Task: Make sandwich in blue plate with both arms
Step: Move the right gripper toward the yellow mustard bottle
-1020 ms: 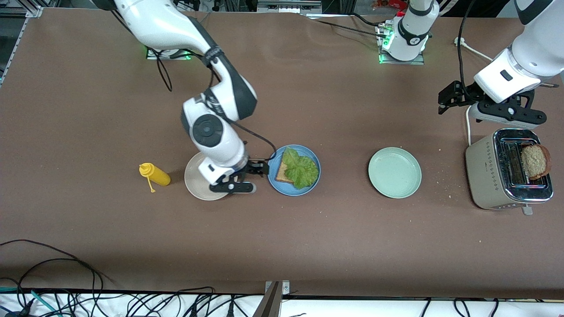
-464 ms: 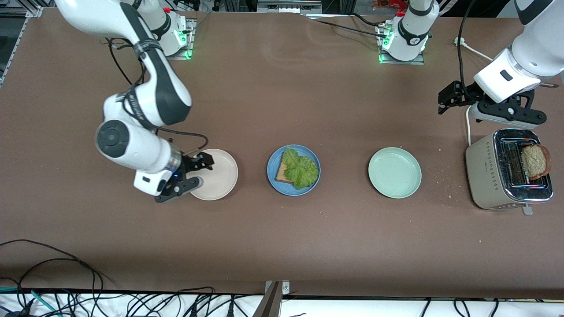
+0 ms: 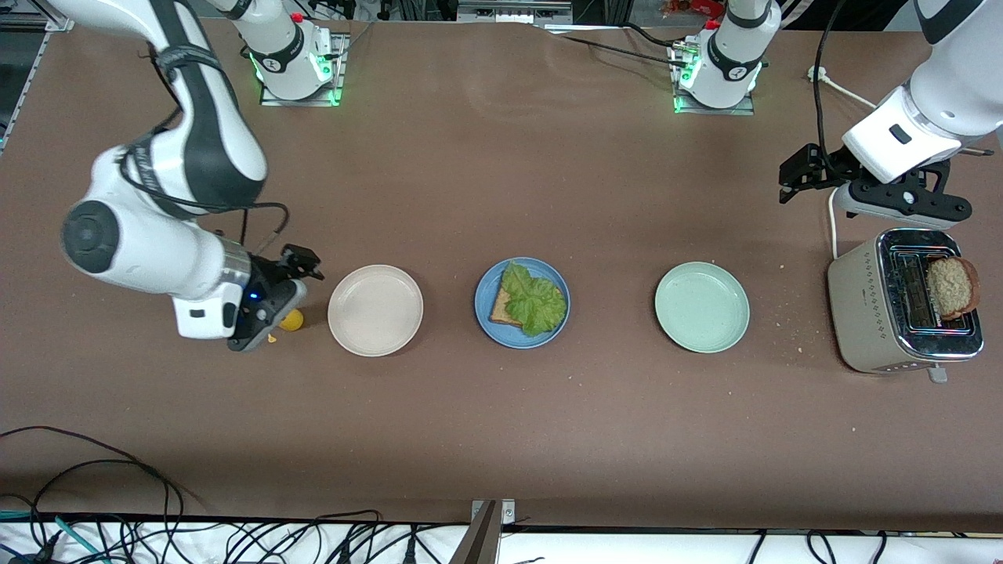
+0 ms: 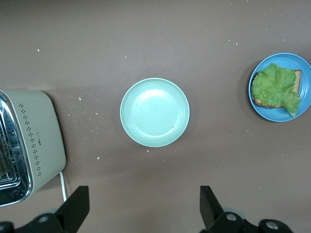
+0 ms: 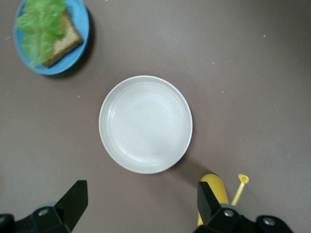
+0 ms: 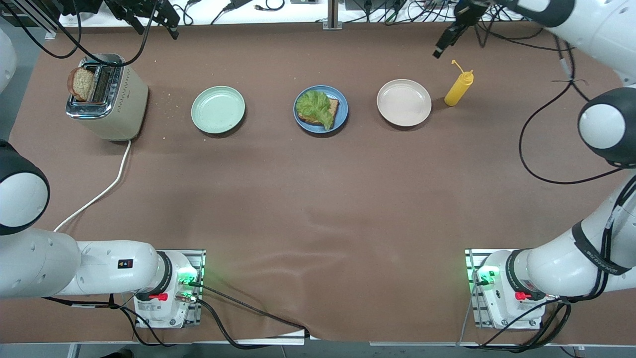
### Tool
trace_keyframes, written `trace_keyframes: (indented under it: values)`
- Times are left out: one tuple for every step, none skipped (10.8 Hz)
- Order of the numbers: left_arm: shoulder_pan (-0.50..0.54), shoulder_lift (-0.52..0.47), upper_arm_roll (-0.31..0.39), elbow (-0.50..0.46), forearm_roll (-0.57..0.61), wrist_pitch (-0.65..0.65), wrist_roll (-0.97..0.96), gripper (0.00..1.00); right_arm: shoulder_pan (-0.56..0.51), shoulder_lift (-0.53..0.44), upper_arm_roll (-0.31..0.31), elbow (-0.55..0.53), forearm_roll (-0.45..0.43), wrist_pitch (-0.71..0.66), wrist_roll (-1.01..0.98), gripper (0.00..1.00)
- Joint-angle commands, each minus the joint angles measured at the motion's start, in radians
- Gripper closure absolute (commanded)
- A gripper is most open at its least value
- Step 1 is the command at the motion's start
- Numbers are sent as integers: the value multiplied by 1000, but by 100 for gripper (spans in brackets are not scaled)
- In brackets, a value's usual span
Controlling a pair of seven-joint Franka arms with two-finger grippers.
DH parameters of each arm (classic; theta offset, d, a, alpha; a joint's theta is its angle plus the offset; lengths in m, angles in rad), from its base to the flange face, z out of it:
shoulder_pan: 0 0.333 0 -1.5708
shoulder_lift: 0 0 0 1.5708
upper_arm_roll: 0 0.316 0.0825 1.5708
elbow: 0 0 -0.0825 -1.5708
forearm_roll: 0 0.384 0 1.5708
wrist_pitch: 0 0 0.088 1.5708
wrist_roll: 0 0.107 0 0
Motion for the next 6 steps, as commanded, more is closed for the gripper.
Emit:
trace_keyframes:
  values:
    - [3,-7,0,9,-12,-15,9,0,-105,-55,17,-46,52,-56,-309,0]
    - [3,-7,0,9,-12,-15,9,0,-142,-55,15,-45,63,-84,-381,0]
    - [3,-7,0,9,-12,-15,9,0,-182,-44,14,-45,89,-88,-478,0]
    - [3,-7,0,9,-12,-15,9,0,-215,-29,14,-46,101,-88,-562,0]
    - [3,-7,0,9,-12,-15,9,0,-248,-14,14,-46,116,-88,-644,0]
    - [3,-7,0,9,-12,-15,9,0,-278,9,14,-45,132,-88,-722,0]
